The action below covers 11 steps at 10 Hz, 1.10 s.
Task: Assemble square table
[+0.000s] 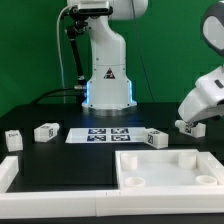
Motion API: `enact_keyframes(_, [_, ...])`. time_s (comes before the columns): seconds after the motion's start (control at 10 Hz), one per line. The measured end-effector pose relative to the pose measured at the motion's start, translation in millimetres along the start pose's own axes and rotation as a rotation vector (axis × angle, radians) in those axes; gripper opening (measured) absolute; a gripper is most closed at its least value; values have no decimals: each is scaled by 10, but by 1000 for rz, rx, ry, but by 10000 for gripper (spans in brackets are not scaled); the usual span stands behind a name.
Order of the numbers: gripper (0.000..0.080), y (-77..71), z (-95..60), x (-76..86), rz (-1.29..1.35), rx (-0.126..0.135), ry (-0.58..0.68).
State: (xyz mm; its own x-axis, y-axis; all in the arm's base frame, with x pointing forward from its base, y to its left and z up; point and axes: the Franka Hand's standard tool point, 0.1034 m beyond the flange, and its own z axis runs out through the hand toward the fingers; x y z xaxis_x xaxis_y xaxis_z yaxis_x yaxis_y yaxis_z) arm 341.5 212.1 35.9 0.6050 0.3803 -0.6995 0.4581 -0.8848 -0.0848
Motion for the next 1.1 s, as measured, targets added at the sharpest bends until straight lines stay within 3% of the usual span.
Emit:
enact_keyframes(0.3, [649,-82,163,22,12,12,-237])
enact_keyframes(0.6, [649,-87,159,67,13,14,-230])
enact_keyframes(0.8, [649,-180,151,17,-27,-13,-201])
enact_keyframes(1.0, [649,-133,141,-55,-80,-48,-107])
enact_keyframes(1.1, [649,-142,166,-77,-78,-45,-124])
